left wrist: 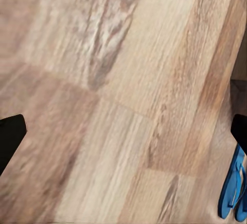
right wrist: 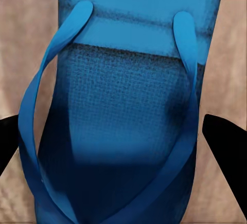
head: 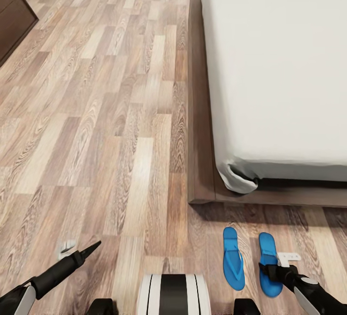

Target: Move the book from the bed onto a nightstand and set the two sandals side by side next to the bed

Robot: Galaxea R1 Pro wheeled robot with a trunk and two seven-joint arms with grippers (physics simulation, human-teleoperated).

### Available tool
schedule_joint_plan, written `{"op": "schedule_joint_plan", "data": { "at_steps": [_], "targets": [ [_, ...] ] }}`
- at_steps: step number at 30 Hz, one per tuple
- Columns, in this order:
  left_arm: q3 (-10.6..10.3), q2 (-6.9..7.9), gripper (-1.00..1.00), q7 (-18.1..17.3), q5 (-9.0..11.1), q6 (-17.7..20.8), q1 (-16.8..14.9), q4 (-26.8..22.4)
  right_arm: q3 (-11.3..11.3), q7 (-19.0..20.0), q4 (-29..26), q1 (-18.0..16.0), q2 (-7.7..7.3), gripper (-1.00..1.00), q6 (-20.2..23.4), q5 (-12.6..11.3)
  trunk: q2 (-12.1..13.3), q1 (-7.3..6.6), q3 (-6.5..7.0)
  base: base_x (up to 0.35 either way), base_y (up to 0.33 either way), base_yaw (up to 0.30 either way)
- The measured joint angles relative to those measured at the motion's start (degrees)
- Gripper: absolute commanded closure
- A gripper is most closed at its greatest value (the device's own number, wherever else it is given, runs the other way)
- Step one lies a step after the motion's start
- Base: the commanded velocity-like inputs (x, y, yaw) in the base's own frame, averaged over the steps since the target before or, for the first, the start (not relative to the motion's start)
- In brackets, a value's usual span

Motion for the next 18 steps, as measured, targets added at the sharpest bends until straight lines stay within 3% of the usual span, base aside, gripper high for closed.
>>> {"op": "schedule_joint_plan", "data": {
  "at_steps": [5, 18],
  "targets": [
    [0.0, 0.0, -1.0, 0.0, 0.0, 0.0, 0.0, 0.0, 0.0, 0.0, 0.0, 0.0, 0.0, 1.0, 0.0, 0.0, -0.1, 0.13, -1.11, 0.0, 0.0, 0.0],
    [0.1, 0.0, -1.0, -0.1, 0.1, 0.0, 0.0, 0.0, 0.0, 0.2, -1.2, 0.0, -0.02, 1.0, -0.5, -0.1, -0.1, 0.12, -1.11, 0.0, 0.0, 0.0]
  ]
}}
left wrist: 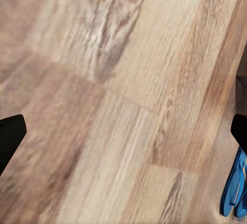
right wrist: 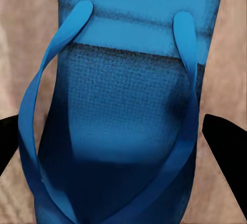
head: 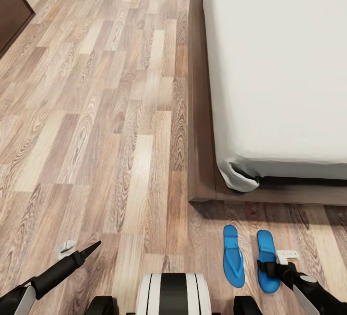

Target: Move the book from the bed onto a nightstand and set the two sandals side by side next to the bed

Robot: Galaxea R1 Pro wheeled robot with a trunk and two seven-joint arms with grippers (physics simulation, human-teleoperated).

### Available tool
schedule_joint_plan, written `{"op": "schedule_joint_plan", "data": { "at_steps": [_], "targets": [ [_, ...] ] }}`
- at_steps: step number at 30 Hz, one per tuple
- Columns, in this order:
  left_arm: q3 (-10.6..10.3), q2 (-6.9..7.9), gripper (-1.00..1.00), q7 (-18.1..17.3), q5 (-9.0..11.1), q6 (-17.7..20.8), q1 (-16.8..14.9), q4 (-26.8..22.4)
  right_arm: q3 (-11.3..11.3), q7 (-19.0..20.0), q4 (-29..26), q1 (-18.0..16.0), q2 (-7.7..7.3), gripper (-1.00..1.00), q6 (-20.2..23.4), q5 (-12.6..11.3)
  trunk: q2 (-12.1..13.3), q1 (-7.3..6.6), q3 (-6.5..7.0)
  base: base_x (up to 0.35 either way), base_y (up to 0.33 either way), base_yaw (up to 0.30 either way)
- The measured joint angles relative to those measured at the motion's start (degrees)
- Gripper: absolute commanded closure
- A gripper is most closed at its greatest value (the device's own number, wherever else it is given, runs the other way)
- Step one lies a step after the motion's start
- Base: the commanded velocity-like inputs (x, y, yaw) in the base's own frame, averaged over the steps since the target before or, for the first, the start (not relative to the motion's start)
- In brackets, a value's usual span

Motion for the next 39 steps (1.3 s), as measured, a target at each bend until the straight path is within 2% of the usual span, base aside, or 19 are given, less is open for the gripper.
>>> {"op": "schedule_joint_plan", "data": {
  "at_steps": [5, 22, 27, 39],
  "targets": [
    [0.0, 0.0, -1.0, 0.0, 0.0, 0.0, 0.0, 0.0, 0.0, 0.1, -2.8, 0.0, -0.21, 1.0, -0.4, 0.1, 0.0, 0.0, 0.0, 0.0, 0.0, 0.0],
    [0.0, 0.0, -1.0, 0.0, 0.0, 0.0, 0.0, 0.0, -0.3, -0.1, -2.9, 0.0, -0.22, 1.0, -0.7, 0.1, 0.0, 0.0, 0.0, 0.0, 0.0, 0.0],
    [0.0, 0.01, -1.0, 0.1, 0.0, 0.0, 0.0, 0.0, -0.2, 0.0, -4.1, -0.1, -0.69, 1.0, -0.7, 0.0, -0.1, 0.1, -1.09, 0.0, 0.0, 0.0],
    [0.0, 0.01, -1.0, 0.1, 0.1, 0.0, 0.0, 0.0, -0.3, -0.1, -4.1, -0.1, -0.67, 1.0, -0.7, 0.0, -0.1, 0.09, -1.1, 0.0, 0.0, 0.0]
  ]
}}
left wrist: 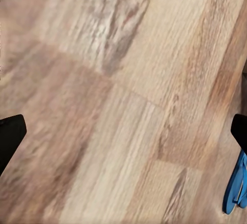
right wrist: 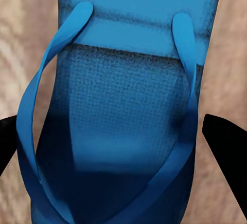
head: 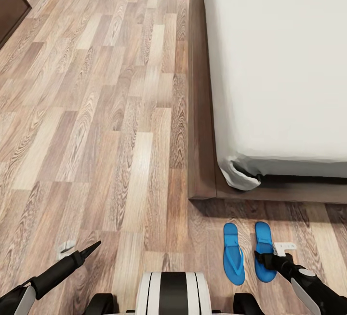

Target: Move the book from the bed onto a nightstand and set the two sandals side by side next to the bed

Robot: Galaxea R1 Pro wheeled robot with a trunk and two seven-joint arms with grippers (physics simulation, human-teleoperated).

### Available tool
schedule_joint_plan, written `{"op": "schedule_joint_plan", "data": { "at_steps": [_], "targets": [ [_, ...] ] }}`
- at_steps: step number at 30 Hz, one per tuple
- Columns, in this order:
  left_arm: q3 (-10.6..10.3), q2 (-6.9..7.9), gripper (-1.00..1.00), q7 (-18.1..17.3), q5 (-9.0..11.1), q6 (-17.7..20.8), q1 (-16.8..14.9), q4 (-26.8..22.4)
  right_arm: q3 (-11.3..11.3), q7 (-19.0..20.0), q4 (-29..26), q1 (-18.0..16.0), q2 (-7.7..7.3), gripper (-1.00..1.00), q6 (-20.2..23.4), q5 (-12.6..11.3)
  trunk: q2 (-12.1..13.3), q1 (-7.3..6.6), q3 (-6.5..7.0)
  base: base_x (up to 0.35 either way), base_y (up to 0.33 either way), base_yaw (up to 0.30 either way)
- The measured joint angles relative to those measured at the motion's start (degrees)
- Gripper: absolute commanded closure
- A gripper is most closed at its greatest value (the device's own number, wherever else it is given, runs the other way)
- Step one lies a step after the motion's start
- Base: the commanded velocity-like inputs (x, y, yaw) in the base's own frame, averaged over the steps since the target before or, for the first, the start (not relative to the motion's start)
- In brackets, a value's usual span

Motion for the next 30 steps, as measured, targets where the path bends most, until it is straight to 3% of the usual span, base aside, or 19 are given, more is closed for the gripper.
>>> {"op": "schedule_joint_plan", "data": {
  "at_steps": [3, 14, 17, 30],
  "targets": [
    [0.0, -0.01, -1.0, 0.0, 0.0, 0.0, 0.0, 0.0, -0.2, -0.1, 0.9, 0.0, 0.41, 1.0, 0.0, 0.1, 0.0, -0.07, 0.66, 0.0, 0.0, 0.0],
    [0.0, -0.01, -1.0, -0.1, 0.0, 0.0, 0.0, 0.0, -0.3, -0.1, 0.9, 0.0, 0.41, 1.0, 0.0, 0.1, 0.0, -0.06, 0.67, 0.0, 0.0, 0.0],
    [-0.1, -0.01, -1.0, -0.1, 0.0, 0.0, 0.0, 0.0, -0.3, -0.1, 1.1, 0.1, 0.44, 1.0, 0.0, 0.2, 0.1, -0.12, 1.32, 0.0, 0.0, 0.0],
    [-0.1, -0.01, -1.0, -0.1, 0.0, 0.0, 0.0, 0.0, -0.3, 0.0, 1.1, 0.1, 0.44, 1.0, 0.3, 0.1, 0.1, -0.12, 1.32, 0.0, 0.0, 0.0]
  ]
}}
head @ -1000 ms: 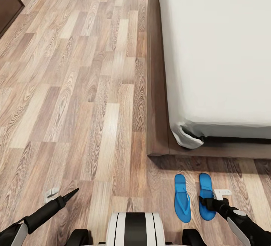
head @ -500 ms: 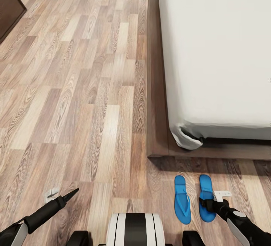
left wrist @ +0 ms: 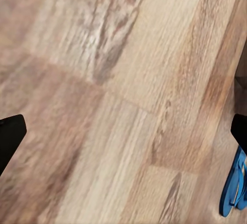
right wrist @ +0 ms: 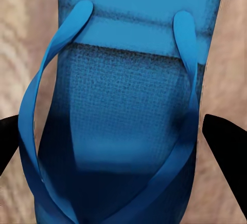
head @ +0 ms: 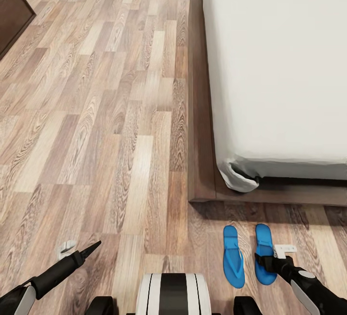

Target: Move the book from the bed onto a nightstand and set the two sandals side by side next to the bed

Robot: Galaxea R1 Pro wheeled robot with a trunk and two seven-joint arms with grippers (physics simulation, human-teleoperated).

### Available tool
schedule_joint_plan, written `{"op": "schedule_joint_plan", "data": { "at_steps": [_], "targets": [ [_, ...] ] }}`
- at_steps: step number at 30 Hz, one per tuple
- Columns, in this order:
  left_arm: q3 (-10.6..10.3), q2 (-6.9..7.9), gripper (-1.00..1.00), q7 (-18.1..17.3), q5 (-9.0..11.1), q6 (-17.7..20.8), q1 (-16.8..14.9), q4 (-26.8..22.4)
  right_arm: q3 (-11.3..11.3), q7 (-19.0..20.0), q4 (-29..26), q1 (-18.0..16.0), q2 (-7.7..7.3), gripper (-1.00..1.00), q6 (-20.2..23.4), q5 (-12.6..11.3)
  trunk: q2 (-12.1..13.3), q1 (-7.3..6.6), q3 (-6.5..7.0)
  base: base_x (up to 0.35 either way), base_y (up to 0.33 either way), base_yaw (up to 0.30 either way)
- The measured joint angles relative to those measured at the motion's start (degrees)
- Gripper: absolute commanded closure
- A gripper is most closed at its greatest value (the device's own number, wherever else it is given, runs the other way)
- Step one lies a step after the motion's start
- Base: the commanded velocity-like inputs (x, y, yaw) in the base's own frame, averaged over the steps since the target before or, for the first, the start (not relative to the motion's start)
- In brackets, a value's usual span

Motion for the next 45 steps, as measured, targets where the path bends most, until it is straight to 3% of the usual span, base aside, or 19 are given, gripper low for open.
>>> {"op": "schedule_joint_plan", "data": {
  "at_steps": [5, 9, 13, 45],
  "targets": [
    [0.0, 0.0, -1.0, 0.0, 0.0, 0.0, 0.0, 0.0, -0.1, 0.1, -0.2, 0.0, 0.0, 1.0, 1.2, -0.1, 0.0, 0.0, 0.0, 0.0, 0.0, 0.0],
    [0.0, 0.0, -1.0, 0.0, 0.0, 0.0, 0.0, 0.0, -0.3, 0.0, -0.3, 0.0, 0.0, 1.0, 6.9, -0.1, 0.0, 0.0, 0.0, 0.0, 0.0, 0.0],
    [0.0, 0.0, -1.0, 0.0, 0.0, 0.0, 0.0, 0.0, -0.4, 0.0, -0.4, 0.0, 0.0, 1.0, 9.0, -0.1, 0.0, 0.0, 0.0, 0.0, 0.0, 0.0],
    [0.0, 0.0, -1.0, 0.1, 0.0, 0.0, 0.0, 0.0, -0.4, 0.0, -0.5, 0.0, 0.0, 1.0, 8.8, -0.1, 0.0, 0.0, 0.0, 0.019, 0.032, 0.0]
  ]
}}
